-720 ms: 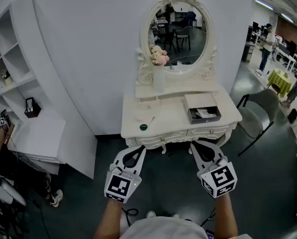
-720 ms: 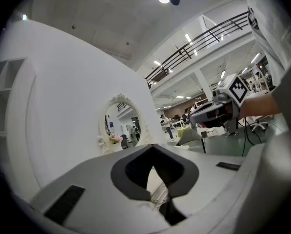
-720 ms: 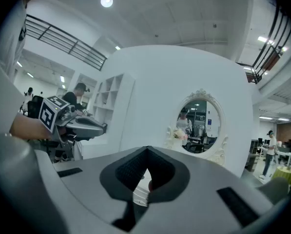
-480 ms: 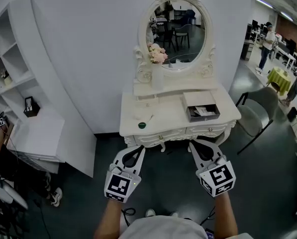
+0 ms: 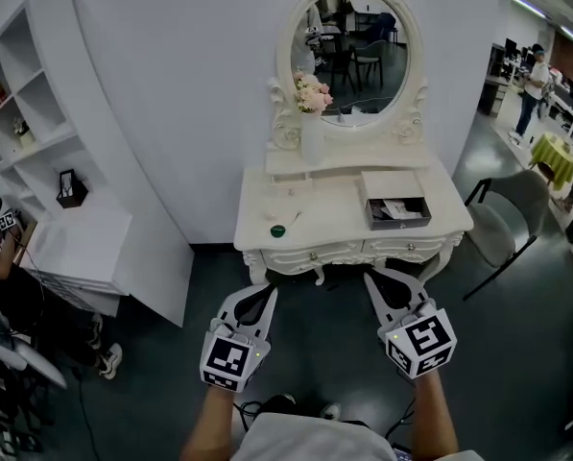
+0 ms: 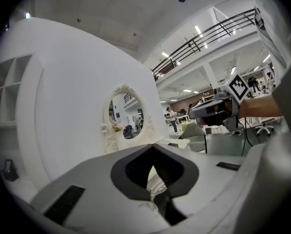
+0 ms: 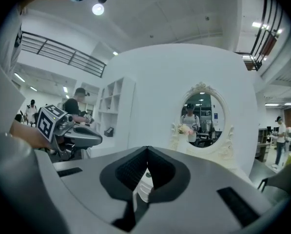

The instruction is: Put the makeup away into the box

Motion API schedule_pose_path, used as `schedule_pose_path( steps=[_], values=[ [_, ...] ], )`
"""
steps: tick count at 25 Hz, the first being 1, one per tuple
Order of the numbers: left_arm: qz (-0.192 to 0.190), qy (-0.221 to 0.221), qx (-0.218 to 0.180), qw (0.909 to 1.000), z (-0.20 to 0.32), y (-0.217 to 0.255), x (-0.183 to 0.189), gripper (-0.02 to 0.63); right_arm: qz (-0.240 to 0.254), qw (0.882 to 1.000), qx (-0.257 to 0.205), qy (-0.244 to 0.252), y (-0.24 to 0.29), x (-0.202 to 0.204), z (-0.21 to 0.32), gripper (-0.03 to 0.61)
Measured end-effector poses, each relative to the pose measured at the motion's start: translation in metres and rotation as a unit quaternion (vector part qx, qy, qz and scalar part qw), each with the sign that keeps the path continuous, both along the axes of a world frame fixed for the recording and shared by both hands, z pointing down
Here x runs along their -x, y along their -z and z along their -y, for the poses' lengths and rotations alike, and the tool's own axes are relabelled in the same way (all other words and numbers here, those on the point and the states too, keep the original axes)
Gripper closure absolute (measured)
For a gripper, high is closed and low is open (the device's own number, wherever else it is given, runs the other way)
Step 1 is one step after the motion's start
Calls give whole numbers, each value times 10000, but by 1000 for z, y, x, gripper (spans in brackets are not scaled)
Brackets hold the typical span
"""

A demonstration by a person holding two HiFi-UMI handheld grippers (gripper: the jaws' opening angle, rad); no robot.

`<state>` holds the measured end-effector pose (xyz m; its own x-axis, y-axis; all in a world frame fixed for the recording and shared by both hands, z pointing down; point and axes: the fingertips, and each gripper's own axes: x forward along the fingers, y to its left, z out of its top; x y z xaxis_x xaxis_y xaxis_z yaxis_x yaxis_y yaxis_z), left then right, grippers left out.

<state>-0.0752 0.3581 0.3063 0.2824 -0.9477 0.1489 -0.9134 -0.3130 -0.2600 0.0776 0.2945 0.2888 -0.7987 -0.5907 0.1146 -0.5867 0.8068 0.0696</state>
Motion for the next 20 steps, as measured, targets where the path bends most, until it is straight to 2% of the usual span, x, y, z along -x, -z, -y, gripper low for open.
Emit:
schedule_pose_path(
  steps=[7,14,20],
  values=[
    [-88,288,188,9994,2,-17,-2,620,393,9984,289,280,-1,-7,8,584],
    [-117,364,89,9992,41,-22,12,620,208,9987,259,395,-16,4,41,584],
    [-38,305,96,9995,100,-29,36,620,73,9989,325,326,-25,27,97,584]
  ],
)
